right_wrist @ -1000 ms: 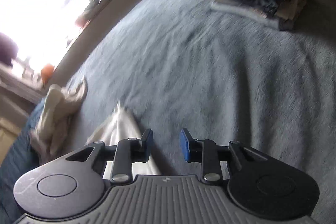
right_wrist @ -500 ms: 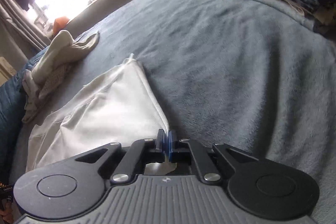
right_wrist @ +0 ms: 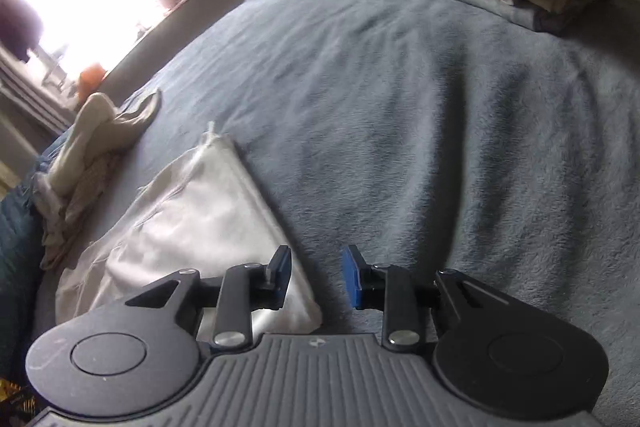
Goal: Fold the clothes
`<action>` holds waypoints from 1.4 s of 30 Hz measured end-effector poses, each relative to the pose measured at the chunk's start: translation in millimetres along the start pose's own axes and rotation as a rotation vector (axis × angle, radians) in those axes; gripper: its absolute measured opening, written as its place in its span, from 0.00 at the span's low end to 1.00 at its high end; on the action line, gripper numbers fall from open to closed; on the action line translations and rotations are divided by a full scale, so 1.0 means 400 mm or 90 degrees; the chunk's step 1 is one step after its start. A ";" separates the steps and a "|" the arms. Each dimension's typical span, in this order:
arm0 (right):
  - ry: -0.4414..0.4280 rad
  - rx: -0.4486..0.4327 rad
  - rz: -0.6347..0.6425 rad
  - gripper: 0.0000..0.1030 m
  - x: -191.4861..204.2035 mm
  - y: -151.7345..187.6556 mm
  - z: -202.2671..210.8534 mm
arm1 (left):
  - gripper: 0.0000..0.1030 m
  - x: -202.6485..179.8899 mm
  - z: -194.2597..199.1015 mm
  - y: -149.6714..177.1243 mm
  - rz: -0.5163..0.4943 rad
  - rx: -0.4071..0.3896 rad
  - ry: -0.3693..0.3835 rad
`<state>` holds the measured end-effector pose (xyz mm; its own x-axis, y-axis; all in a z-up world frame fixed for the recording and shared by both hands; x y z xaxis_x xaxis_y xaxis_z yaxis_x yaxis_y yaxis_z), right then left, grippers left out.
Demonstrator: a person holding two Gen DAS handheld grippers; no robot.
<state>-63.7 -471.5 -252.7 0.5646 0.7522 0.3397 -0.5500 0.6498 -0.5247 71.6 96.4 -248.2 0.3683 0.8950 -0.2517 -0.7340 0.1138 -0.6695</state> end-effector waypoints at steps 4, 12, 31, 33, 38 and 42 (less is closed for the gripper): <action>-0.060 0.005 -0.045 0.30 0.064 -0.010 0.033 | 0.34 -0.029 0.030 0.040 0.043 0.009 0.032; -0.287 0.000 -0.306 0.30 0.131 -0.088 0.138 | 0.34 -0.030 0.063 0.034 0.141 -0.037 0.073; -0.137 0.174 0.105 0.32 0.504 0.252 0.050 | 0.35 -0.074 -0.023 0.114 0.073 0.022 0.079; -0.103 0.176 0.173 0.32 0.536 0.300 0.027 | 0.35 -0.064 -0.010 0.125 0.077 0.023 0.081; -0.064 0.145 0.303 0.32 0.601 0.389 -0.016 | 0.35 -0.019 0.027 0.143 0.119 0.018 0.078; -0.056 0.086 0.375 0.32 0.633 0.401 -0.019 | 0.35 0.017 0.028 0.125 0.169 -0.010 0.081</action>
<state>-4.3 -177.8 -256.7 0.0915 0.9919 0.0881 -0.8309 0.1248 -0.5423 30.8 112.9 -275.6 0.2333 0.8313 -0.5046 -0.8062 -0.1248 -0.5784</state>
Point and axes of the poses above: each gripper's, at about its wrist camera, not at the fingertips, and z roughly against the way its jaws point, x to its left, y to its underside, the point moved 9 cm from there along -z, roughly the way its jaws point, and after that the axes turned 10 degrees about y, right-handed, at the moved point
